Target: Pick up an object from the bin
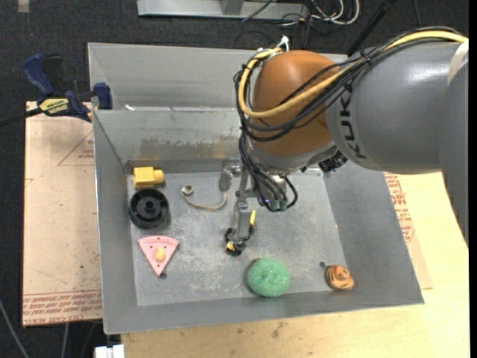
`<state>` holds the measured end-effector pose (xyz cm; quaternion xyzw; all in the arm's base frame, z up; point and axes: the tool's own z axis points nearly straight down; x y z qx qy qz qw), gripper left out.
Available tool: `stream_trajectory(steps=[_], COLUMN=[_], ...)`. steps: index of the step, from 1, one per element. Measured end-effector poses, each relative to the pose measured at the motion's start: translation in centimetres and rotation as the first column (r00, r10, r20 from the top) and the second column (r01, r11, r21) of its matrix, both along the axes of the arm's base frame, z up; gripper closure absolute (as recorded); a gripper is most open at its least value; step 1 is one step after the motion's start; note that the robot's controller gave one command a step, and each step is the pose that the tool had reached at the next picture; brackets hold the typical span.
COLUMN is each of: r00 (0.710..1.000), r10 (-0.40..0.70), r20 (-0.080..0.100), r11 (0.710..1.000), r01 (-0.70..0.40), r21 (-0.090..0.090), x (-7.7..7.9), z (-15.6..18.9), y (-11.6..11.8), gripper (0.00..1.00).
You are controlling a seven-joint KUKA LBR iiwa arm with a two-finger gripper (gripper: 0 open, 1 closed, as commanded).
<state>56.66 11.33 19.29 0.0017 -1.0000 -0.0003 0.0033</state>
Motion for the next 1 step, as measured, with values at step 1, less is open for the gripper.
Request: stream_trajectory(steps=[1], r00=[1.000], r10=[-0.002], r20=[0.007], r11=[1.000], r01=[0.002], r21=[0.001], x=[0.13], z=[0.48], y=[-0.05], gripper=[0.00])
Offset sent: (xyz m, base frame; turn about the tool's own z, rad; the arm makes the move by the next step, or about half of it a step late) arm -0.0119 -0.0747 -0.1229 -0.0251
